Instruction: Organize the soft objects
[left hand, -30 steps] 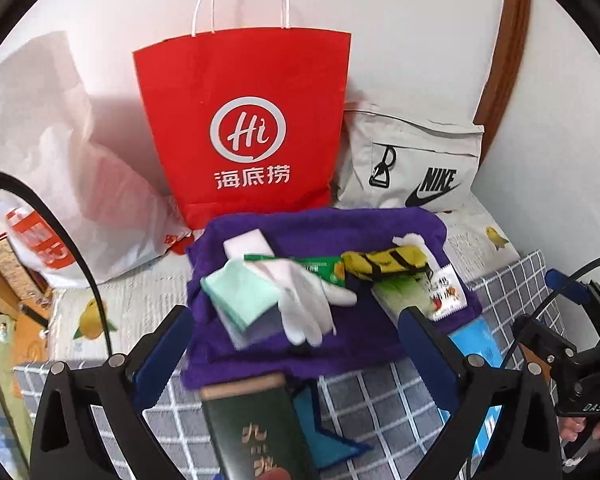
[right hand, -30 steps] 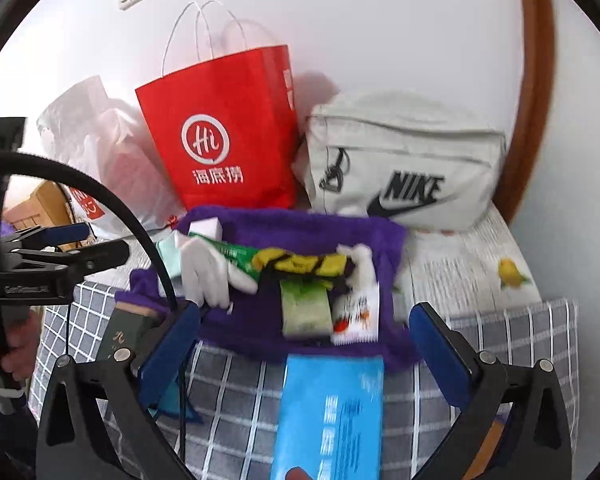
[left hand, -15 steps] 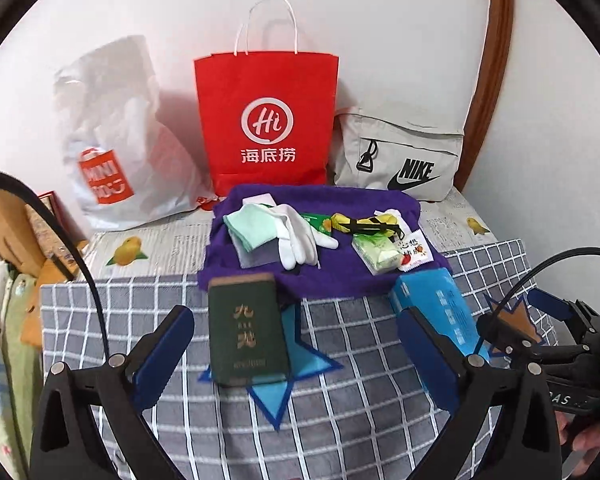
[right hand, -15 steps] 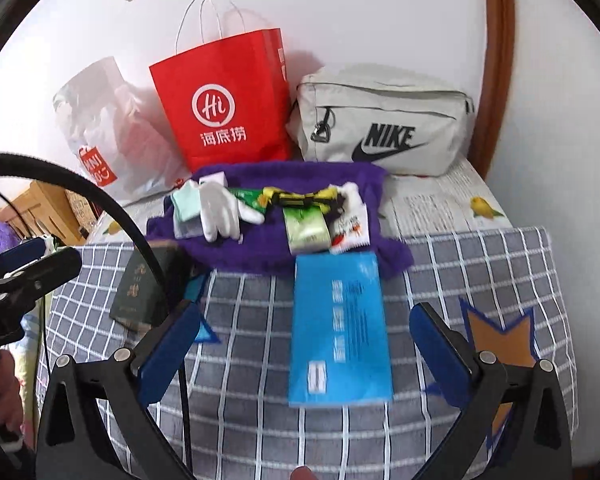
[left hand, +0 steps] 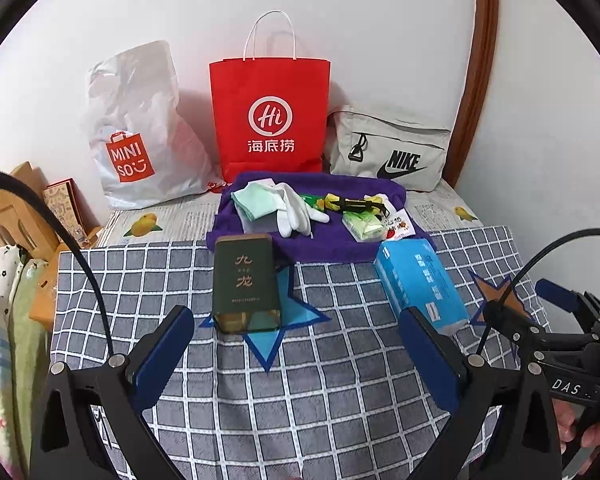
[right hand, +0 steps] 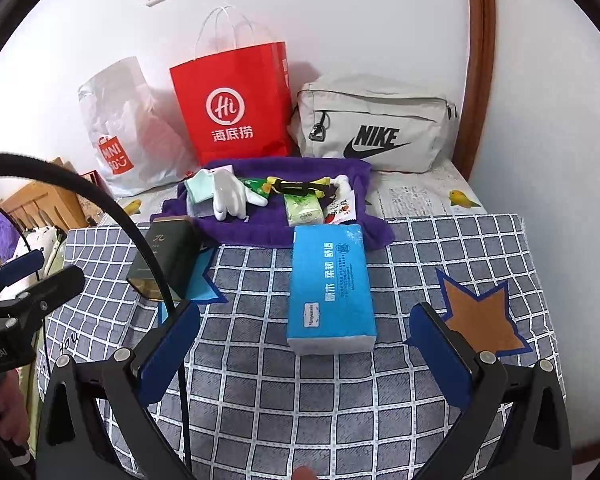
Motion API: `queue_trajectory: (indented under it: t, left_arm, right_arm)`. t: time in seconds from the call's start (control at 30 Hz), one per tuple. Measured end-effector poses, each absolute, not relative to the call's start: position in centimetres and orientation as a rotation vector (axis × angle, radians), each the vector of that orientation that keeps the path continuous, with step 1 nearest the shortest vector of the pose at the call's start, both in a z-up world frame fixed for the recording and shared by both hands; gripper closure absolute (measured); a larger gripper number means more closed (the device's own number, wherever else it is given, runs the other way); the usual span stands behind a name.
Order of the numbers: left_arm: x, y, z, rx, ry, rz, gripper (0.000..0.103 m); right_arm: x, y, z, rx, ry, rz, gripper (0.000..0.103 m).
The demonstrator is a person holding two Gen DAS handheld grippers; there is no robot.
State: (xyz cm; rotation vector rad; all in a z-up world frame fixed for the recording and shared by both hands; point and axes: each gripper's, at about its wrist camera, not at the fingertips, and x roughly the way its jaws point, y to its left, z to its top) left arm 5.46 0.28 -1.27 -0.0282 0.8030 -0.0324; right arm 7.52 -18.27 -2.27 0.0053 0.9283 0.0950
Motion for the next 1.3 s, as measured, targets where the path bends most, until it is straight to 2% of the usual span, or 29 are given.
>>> queue_trajectory:
  t: [1.3]
  left_arm:
    - [2.7, 0.1, -1.7, 0.012, 0.818, -0.029, 0.000]
  right_arm:
    - [5.2, -15.9, -1.1, -0.024, 0.893, 0.129, 0.000]
